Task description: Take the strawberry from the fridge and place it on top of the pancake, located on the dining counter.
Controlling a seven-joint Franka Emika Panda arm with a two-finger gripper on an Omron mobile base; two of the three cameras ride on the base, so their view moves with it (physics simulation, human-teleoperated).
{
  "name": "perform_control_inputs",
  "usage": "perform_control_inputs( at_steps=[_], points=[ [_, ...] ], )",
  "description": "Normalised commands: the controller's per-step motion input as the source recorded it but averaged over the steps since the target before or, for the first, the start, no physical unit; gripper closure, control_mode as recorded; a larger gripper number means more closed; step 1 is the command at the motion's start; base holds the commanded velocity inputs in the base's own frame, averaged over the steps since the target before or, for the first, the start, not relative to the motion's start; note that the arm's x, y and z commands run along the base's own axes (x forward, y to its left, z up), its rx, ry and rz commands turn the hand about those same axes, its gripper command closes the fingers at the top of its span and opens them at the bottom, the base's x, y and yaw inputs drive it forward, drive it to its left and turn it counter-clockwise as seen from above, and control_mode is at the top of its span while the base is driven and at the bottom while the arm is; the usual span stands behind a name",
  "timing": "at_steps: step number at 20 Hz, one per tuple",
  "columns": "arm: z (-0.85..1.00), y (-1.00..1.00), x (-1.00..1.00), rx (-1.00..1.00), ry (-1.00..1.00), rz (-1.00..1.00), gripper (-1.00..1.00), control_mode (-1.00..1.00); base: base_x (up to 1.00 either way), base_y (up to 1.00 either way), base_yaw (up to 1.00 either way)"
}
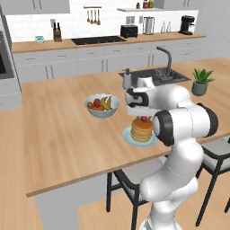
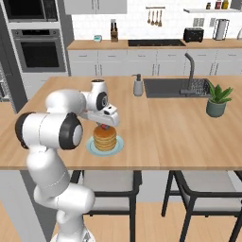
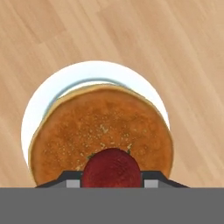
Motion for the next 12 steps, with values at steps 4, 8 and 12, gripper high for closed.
perform_control_inputs(
  at_steps=[4,8,12],
  points=[
    [-0.02,0.0,-0.15,0.0,-0.05,0.0,-1.0,-1.0,0.0,0.0,0.0],
    [0.19,0.0,-0.03,-0.01,-0.06,0.0,-1.0,-1.0,0.0,0.0,0.0],
    [0.83,0.0,-0.03,0.0,-0.06,0.0,-1.0,-1.0,0.0,0.0,0.0]
  ],
)
